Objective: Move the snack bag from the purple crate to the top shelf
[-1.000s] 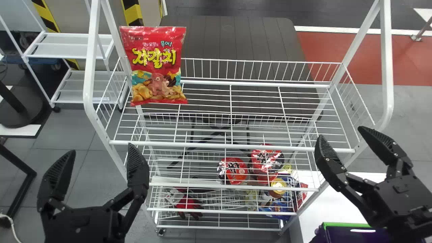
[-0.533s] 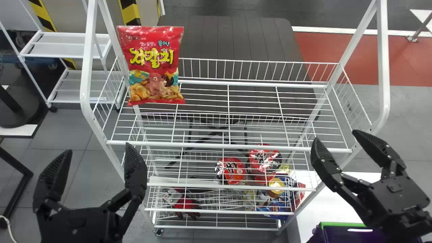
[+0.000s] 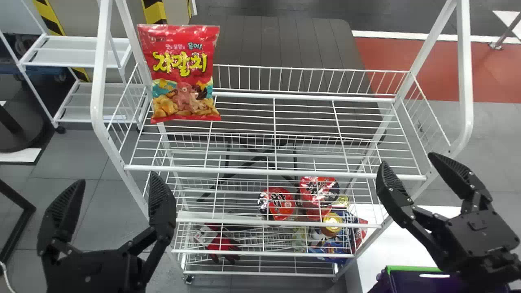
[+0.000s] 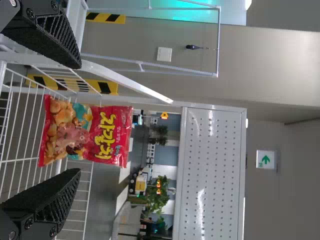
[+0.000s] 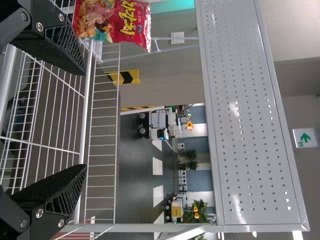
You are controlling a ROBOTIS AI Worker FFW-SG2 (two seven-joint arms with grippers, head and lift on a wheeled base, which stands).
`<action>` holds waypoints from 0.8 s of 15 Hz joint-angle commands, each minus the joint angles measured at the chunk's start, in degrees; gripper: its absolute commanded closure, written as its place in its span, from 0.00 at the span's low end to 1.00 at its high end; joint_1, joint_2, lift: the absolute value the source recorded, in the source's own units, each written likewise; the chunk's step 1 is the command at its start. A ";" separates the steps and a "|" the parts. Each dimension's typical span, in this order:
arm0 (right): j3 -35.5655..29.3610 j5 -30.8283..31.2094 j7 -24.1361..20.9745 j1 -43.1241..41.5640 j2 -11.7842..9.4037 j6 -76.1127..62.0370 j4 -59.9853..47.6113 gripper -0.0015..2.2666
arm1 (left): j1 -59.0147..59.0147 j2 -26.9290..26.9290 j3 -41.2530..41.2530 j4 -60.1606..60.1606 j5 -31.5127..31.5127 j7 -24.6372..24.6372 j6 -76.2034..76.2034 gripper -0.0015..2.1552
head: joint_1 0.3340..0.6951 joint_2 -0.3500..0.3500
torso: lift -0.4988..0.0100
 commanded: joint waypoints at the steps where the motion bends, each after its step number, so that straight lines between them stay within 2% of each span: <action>1: 0.00 -0.09 0.02 0.00 -0.03 -0.05 -0.01 0.08 | 0.00 0.00 0.01 0.00 0.00 -0.08 0.00 0.03 | 1.00 0.43 | 0.92; 12: -0.18 -0.18 0.20 0.18 -0.03 0.13 0.26 0.08 | -0.17 0.00 -0.08 0.27 0.00 -0.08 0.18 0.03 | 1.00 0.43 | 0.83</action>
